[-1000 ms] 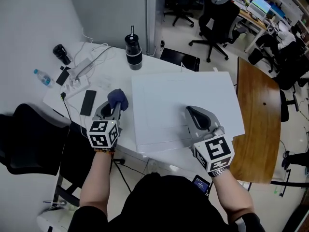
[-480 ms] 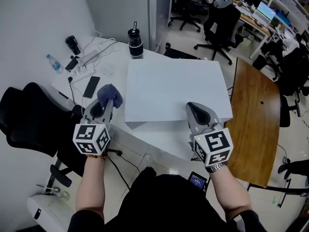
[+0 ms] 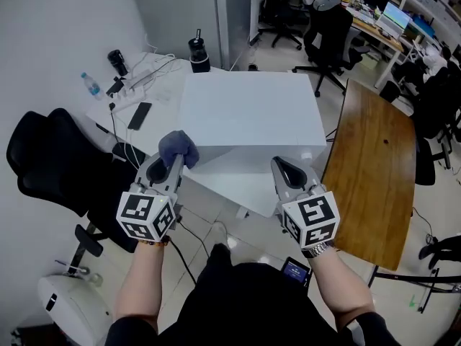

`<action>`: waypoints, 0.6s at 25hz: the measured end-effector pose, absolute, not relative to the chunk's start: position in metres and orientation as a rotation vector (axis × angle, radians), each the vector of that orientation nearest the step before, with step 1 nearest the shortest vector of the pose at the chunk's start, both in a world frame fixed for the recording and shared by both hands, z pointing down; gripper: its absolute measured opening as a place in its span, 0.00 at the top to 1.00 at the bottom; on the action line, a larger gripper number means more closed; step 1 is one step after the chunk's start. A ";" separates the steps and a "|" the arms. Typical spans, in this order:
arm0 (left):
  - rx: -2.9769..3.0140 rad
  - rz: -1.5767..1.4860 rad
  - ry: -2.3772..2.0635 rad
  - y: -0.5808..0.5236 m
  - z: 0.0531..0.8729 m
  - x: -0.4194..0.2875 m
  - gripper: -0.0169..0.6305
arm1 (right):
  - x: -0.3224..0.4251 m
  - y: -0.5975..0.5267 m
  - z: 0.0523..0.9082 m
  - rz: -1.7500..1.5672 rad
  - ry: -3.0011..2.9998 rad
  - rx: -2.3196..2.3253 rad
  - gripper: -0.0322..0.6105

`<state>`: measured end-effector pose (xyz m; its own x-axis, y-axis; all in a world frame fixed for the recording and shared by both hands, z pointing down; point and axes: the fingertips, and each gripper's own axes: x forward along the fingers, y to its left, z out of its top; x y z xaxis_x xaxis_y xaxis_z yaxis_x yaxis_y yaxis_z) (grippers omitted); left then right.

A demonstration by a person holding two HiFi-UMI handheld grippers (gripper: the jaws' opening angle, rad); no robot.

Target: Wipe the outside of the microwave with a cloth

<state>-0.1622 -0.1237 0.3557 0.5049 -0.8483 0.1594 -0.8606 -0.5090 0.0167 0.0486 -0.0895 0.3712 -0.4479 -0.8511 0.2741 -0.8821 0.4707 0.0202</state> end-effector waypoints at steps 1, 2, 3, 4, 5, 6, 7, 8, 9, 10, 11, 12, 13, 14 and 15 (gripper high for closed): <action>2.649 0.196 -1.483 -0.115 0.356 -0.153 0.88 | 0.050 -0.082 0.371 0.183 -2.477 1.486 0.95; 2.655 0.194 -1.462 -0.106 0.356 -0.145 0.88 | 0.052 -0.075 0.371 0.183 -2.480 1.484 0.95; 2.662 0.193 -1.440 -0.098 0.356 -0.136 0.88 | 0.053 -0.069 0.371 0.181 -2.483 1.484 0.95; 2.669 0.192 -1.417 -0.090 0.357 -0.128 0.88 | 0.055 -0.063 0.370 0.180 -2.486 1.485 0.95; 2.677 0.193 -1.394 -0.082 0.357 -0.119 0.88 | 0.056 -0.057 0.370 0.179 -2.489 1.487 0.95; 2.686 0.194 -1.371 -0.074 0.358 -0.111 0.88 | 0.057 -0.051 0.369 0.178 -2.492 1.488 0.95; 2.697 0.197 -1.349 -0.066 0.358 -0.102 0.88 | 0.058 -0.046 0.369 0.177 -2.495 1.487 0.95; 2.709 0.201 -1.327 -0.059 0.358 -0.093 0.88 | 0.058 -0.040 0.368 0.176 -2.499 1.486 0.95; 2.721 0.205 -1.305 -0.052 0.358 -0.085 0.88 | 0.058 -0.035 0.368 0.175 -2.501 1.485 0.95; 2.734 0.209 -1.283 -0.045 0.357 -0.077 0.88 | 0.059 -0.031 0.368 0.173 -2.503 1.485 0.95; 2.746 0.211 -1.262 -0.039 0.357 -0.069 0.88 | 0.060 -0.026 0.367 0.171 -2.505 1.487 0.95; 2.758 0.212 -1.244 -0.033 0.356 -0.062 0.88 | 0.061 -0.022 0.366 0.168 -2.508 1.489 0.95; 2.769 0.213 -1.229 -0.027 0.355 -0.056 0.88 | 0.062 -0.018 0.365 0.164 -2.511 1.492 0.95; 2.777 0.214 -1.216 -0.022 0.354 -0.051 0.88 | 0.063 -0.014 0.364 0.161 -2.514 1.496 0.95; 2.784 0.217 -1.204 -0.017 0.354 -0.046 0.88 | 0.064 -0.011 0.362 0.157 -2.516 1.499 0.95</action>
<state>-0.0460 -0.0168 0.3537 0.6774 -0.7157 0.1702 -0.7300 -0.6825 0.0353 0.0645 -0.0108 0.3625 -0.4614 -0.8563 0.2319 -0.8786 0.4774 0.0148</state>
